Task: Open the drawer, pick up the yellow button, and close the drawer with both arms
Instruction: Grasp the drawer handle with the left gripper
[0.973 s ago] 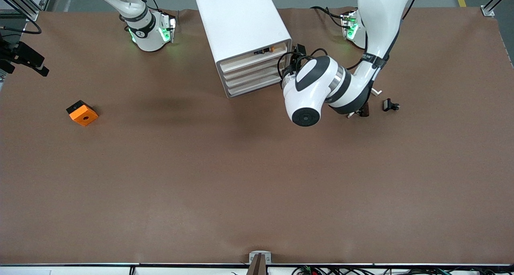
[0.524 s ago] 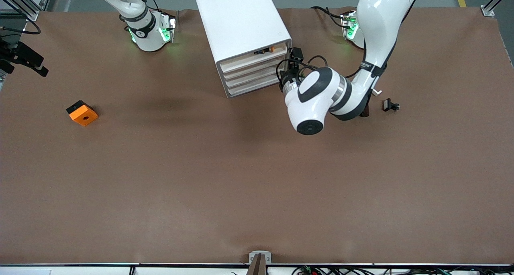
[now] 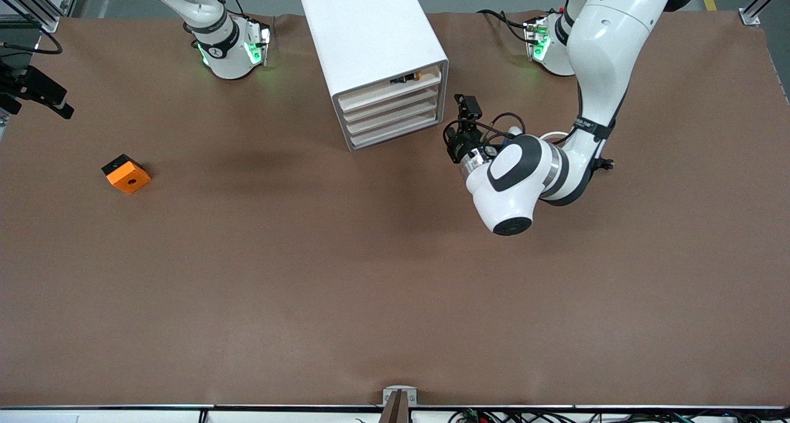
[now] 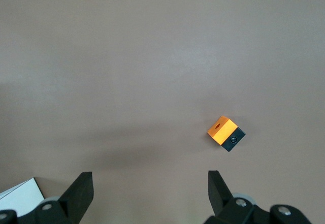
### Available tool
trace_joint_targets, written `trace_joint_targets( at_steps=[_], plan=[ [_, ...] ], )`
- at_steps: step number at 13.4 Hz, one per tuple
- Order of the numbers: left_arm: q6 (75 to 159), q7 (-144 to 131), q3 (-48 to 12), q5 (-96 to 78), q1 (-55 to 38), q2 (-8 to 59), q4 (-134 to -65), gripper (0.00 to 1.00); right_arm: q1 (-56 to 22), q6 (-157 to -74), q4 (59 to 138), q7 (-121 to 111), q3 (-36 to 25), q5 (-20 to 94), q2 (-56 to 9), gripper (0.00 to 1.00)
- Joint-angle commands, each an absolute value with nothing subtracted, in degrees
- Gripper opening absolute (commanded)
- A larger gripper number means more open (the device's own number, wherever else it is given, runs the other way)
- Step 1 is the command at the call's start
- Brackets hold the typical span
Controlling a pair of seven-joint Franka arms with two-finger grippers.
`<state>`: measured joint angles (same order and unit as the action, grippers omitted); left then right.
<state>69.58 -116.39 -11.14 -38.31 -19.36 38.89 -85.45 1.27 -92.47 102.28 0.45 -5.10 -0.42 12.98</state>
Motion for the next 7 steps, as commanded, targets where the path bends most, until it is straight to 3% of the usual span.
trace_joint_targets(
  at_steps=[1, 7],
  plan=[
    [68.6, -119.2, -11.2, -41.6, -20.4, 40.8, -83.8, 1.00, 1.4, -91.8, 100.8, 0.4, -5.1, -0.6, 12.2, 1.00],
    [69.0, -121.6, -11.2, -47.1, -22.8, 42.4, -84.1, 1.00, 1.3, -91.4, 100.9, 1.1, -5.1, -0.5, 12.3, 1.00]
  ],
)
